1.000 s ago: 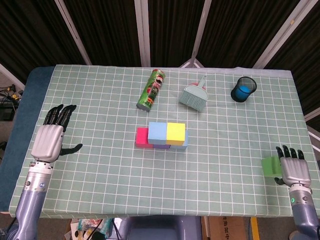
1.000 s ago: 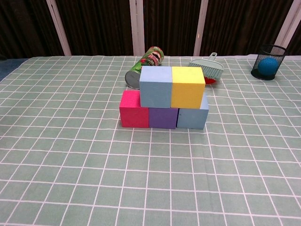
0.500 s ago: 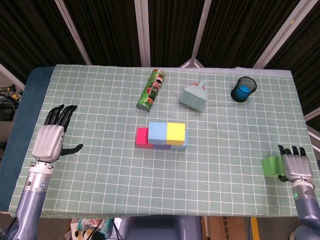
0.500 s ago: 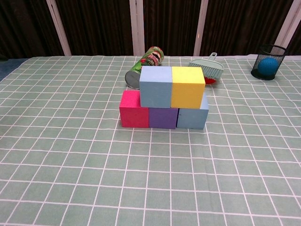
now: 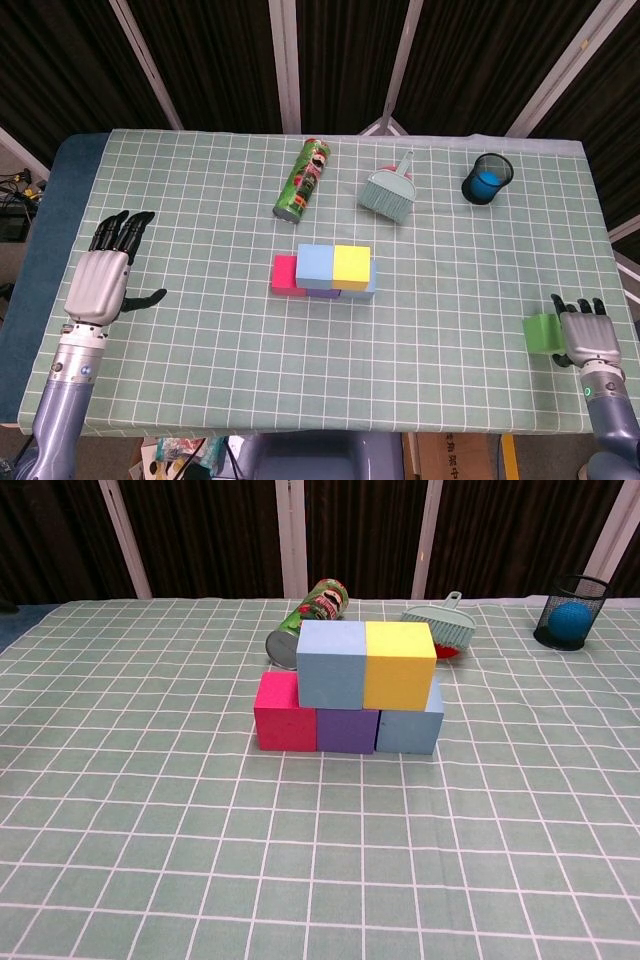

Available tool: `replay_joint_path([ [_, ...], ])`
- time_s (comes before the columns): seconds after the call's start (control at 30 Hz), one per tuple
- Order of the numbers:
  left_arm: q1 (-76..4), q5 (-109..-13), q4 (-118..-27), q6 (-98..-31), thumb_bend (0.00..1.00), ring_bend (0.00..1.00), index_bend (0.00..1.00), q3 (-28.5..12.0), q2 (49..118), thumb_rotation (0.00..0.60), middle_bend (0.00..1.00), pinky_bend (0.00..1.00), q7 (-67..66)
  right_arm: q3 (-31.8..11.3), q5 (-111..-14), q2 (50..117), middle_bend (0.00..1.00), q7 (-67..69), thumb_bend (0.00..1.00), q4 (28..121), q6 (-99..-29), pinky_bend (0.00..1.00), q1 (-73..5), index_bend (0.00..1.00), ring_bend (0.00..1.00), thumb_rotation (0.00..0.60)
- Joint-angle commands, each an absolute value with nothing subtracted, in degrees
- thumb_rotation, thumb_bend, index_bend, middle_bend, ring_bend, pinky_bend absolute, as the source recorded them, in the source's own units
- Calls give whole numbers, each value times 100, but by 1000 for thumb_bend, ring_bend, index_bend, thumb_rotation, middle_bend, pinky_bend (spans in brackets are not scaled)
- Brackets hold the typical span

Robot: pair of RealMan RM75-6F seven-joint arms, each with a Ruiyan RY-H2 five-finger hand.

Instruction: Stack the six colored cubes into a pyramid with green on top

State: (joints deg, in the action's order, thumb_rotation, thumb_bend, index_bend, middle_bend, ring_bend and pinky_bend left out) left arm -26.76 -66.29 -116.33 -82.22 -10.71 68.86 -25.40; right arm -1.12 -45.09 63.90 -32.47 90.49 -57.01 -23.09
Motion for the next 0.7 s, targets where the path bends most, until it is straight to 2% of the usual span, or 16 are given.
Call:
replay_joint_path([
  [0.03, -2670, -6628, -11631, -8217, 121, 22, 0, -1080, 6891, 600, 66, 51, -2539, -105, -4546, 6431, 339, -3206, 247, 8997, -5688, 0, -2316, 0, 167, 600],
  [0.17, -2659, -6620, -11625, -8201, 120, 22, 0, -1093, 6898, 600, 66, 51, -2542, -101, -4599, 6494, 407, -3139, 246, 8916, -5707, 0, -2310, 19, 223, 600],
  [0.37, -2651, -6601, -11609, -8157, 121, 22, 0, -1099, 6916, 600, 67, 51, -2552, -112, -4686, 6517, 431, -3018, 247, 8905, -5783, 11, -2275, 105, 244, 600],
  [0.7, -2630, -6604, -11614, -8138, 121, 22, 0, -1133, 6918, 600, 66, 51, -2550, -242, -4701, 6416, 461, -2806, 248, 9182, -5909, 12, -2256, 113, 263, 600],
])
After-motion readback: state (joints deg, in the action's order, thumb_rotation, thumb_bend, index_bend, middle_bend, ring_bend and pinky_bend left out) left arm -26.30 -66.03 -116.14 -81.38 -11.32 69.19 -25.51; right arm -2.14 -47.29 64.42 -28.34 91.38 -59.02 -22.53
